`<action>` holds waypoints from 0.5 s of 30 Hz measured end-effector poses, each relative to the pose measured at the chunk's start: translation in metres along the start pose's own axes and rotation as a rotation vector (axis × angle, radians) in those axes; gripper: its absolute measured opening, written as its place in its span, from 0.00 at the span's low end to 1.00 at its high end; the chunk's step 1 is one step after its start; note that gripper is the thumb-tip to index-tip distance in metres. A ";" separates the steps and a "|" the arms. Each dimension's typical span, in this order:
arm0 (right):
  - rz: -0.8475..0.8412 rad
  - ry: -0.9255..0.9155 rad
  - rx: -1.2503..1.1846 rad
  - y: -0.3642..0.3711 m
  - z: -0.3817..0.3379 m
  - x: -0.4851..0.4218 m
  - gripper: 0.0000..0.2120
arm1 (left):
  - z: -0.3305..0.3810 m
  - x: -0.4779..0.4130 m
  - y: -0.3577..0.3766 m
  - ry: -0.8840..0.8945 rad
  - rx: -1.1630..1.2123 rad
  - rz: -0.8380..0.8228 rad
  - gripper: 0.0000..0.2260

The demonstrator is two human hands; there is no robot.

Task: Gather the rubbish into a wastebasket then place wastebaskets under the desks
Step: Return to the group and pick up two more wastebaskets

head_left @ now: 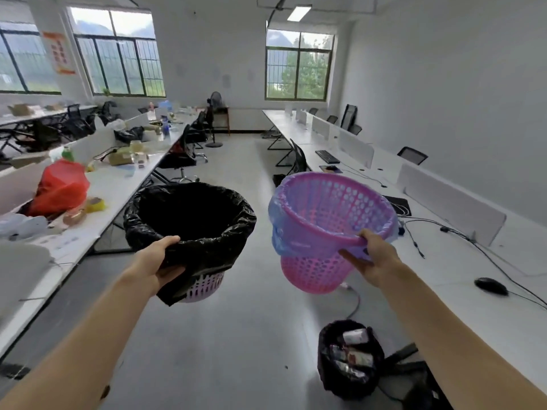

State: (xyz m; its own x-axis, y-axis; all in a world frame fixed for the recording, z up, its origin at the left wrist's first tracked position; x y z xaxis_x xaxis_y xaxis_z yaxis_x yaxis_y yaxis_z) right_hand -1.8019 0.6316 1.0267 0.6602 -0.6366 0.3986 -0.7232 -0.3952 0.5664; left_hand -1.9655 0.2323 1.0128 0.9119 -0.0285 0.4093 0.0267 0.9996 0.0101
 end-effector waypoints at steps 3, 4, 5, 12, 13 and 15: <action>0.005 -0.022 -0.029 0.036 -0.008 -0.066 0.06 | 0.033 -0.072 0.025 0.013 -0.005 -0.006 0.06; 0.003 -0.026 -0.030 0.043 -0.011 -0.084 0.06 | 0.041 -0.090 0.031 0.012 -0.006 -0.005 0.07; -0.002 -0.031 -0.030 0.050 -0.013 -0.103 0.06 | 0.050 -0.106 0.038 0.011 -0.006 0.000 0.07; -0.013 0.002 0.025 0.146 -0.023 -0.309 0.04 | 0.123 -0.280 0.120 -0.004 0.009 0.043 0.07; -0.028 0.019 0.036 0.163 -0.024 -0.333 0.05 | 0.134 -0.301 0.130 -0.001 0.012 0.047 0.08; -0.021 0.036 0.059 0.191 -0.029 -0.376 0.05 | 0.153 -0.339 0.147 0.003 0.018 0.057 0.08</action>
State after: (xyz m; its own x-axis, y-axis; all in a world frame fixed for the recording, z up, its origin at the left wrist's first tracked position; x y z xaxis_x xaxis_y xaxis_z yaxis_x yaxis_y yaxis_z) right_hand -2.1824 0.8144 1.0059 0.6815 -0.6042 0.4129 -0.7189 -0.4474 0.5320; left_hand -2.3335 0.3887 1.0150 0.9129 0.0289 0.4071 -0.0328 0.9995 0.0027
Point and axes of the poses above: each hand's wrist, its own x-axis away from the middle knuckle, its own y-axis out of the palm, z = x × y, the point moved 9 cm from there along -x, towards the middle knuckle, and after that the axes turned 12 degrees about -x, right-handed, at the moved point
